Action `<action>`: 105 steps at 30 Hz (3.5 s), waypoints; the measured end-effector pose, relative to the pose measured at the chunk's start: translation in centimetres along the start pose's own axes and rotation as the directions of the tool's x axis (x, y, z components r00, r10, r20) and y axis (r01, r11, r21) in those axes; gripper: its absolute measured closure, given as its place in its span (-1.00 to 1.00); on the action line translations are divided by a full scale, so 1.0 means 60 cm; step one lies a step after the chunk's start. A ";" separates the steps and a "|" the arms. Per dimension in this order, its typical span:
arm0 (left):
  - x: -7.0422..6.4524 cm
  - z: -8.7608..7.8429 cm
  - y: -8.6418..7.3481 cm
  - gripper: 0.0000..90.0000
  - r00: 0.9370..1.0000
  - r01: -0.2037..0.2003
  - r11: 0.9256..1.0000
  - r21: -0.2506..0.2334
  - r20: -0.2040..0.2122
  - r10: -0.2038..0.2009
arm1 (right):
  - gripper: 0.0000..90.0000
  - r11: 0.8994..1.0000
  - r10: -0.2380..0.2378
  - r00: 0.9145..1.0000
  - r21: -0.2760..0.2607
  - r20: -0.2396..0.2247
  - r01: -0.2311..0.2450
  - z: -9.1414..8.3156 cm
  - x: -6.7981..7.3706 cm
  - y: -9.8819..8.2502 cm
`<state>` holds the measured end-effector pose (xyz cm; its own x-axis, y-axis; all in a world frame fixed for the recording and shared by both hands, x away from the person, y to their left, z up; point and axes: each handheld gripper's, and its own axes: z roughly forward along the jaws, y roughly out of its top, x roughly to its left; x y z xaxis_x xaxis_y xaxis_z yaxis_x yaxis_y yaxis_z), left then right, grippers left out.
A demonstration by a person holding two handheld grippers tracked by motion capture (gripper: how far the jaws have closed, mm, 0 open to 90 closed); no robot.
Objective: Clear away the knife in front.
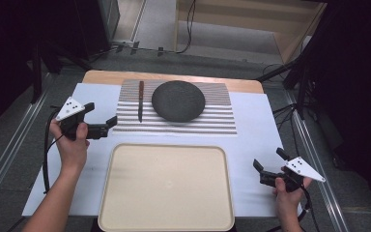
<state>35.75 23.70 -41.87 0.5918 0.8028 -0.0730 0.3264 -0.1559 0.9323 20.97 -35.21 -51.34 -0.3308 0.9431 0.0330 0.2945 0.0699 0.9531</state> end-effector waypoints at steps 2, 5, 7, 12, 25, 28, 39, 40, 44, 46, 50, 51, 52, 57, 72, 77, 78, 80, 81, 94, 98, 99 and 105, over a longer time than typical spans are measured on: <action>0.002 0.013 0.005 -0.98 1.000 0.011 1.000 0.008 -0.007 -0.011 | -1.00 1.000 -0.002 1.000 0.000 0.000 0.002 0.000 0.000 0.000; 0.004 0.031 0.014 -0.91 0.999 0.048 0.999 0.012 -0.011 -0.048 | -1.00 1.000 -0.002 1.000 -0.001 -0.001 0.002 0.001 0.000 0.000; 0.005 0.044 0.021 -0.75 0.998 0.062 0.998 0.026 -0.027 -0.061 | -1.00 1.000 0.001 1.000 0.001 -0.001 -0.001 0.001 0.000 0.000; 0.009 0.076 0.035 -0.56 0.996 0.078 0.995 0.060 -0.051 -0.075 | -1.00 1.000 0.001 1.000 0.003 -0.002 -0.001 0.001 0.000 0.000; 0.015 0.166 0.059 -0.18 0.992 0.093 0.984 0.154 -0.100 -0.078 | -1.00 1.000 0.005 1.000 0.000 0.006 -0.005 0.001 -0.001 0.000; 0.018 0.187 0.060 -0.08 0.992 0.100 0.978 0.182 -0.092 -0.085 | -1.00 1.000 0.008 1.000 0.001 0.008 -0.008 0.001 -0.002 0.000; 0.038 0.258 0.064 0.17 0.985 0.156 0.948 0.277 -0.121 -0.126 | -1.00 1.000 0.011 1.000 -0.001 0.016 -0.011 0.002 -0.003 0.000; 0.039 0.264 0.064 0.18 0.984 0.156 0.945 0.289 -0.126 -0.124 | -1.00 1.000 0.011 1.000 -0.001 0.016 -0.011 0.003 -0.003 0.000; 0.039 0.290 0.065 0.20 0.982 0.157 0.930 0.333 -0.149 -0.112 | -1.00 1.000 0.011 1.000 -0.002 0.015 -0.011 0.003 -0.003 0.000; 0.040 0.300 0.065 0.20 0.981 0.167 0.924 0.343 -0.155 -0.119 | -1.00 1.000 0.014 1.000 -0.001 0.014 -0.014 0.003 -0.003 0.000; 0.044 0.320 0.067 0.25 0.977 0.182 0.911 0.371 -0.172 -0.125 | -1.00 1.000 0.016 1.000 0.001 0.013 -0.016 0.004 -0.003 0.000; 0.045 0.325 0.066 0.27 0.976 0.183 0.907 0.380 -0.177 -0.123 | -1.00 1.000 0.016 1.000 0.001 0.014 -0.016 0.004 -0.003 0.000; 0.045 0.331 0.065 0.28 0.975 0.185 0.901 0.392 -0.184 -0.120 | -1.00 1.000 0.017 1.000 0.002 0.014 -0.017 0.004 -0.003 0.000; 0.051 0.354 0.059 0.34 0.965 0.223 0.867 0.445 -0.225 -0.132 | -1.00 1.000 0.020 1.000 0.004 0.012 -0.020 0.004 -0.003 0.000; 0.047 0.394 0.041 0.49 0.950 0.248 0.808 0.535 -0.299 -0.093 | -1.00 1.000 0.023 1.000 0.003 0.012 -0.023 0.005 -0.004 0.000; 0.046 0.396 0.039 0.68 0.948 0.220 0.808 0.546 -0.314 -0.046 | -1.00 1.000 0.021 1.000 0.002 0.014 -0.021 0.006 -0.005 -0.001; 0.046 0.396 0.039 0.69 0.949 0.217 0.809 0.547 -0.311 -0.044 | -1.00 1.000 0.023 1.000 0.004 0.014 -0.024 0.006 -0.004 -0.001; 0.049 0.395 0.039 0.69 0.951 0.221 0.807 0.548 -0.304 -0.054 | -1.00 1.000 0.024 1.000 0.006 0.014 -0.024 0.006 -0.004 -0.001; 0.051 0.395 0.039 0.69 0.952 0.224 0.807 0.547 -0.301 -0.060 | -1.00 1.000 0.022 1.000 0.007 0.015 -0.022 0.006 -0.004 -0.001; 0.058 0.391 0.038 0.71 0.961 0.218 0.810 0.544 -0.266 -0.080 | -1.00 1.000 0.023 1.000 0.012 0.015 -0.024 0.006 -0.005 -0.001; 0.055 0.391 0.036 0.71 0.964 0.190 0.817 0.544 -0.259 -0.052 | -1.00 1.000 0.020 1.000 0.009 0.015 -0.020 0.006 -0.006 -0.001; 0.057 0.390 0.037 0.71 0.965 0.192 0.816 0.545 -0.257 -0.055 | -1.00 1.000 0.022 1.000 0.008 0.015 -0.022 0.006 -0.006 -0.001; 0.065 0.380 0.043 0.71 0.967 0.211 0.815 0.539 -0.237 -0.094 | -1.00 1.000 0.027 1.000 0.008 0.012 -0.027 0.006 -0.006 -0.001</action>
<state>55.72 13.28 -47.85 0.3672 0.9272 -0.0746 0.7885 -0.2677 0.5536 21.40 -35.42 -51.50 -0.3121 0.9485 0.0550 0.3105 0.0471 0.9494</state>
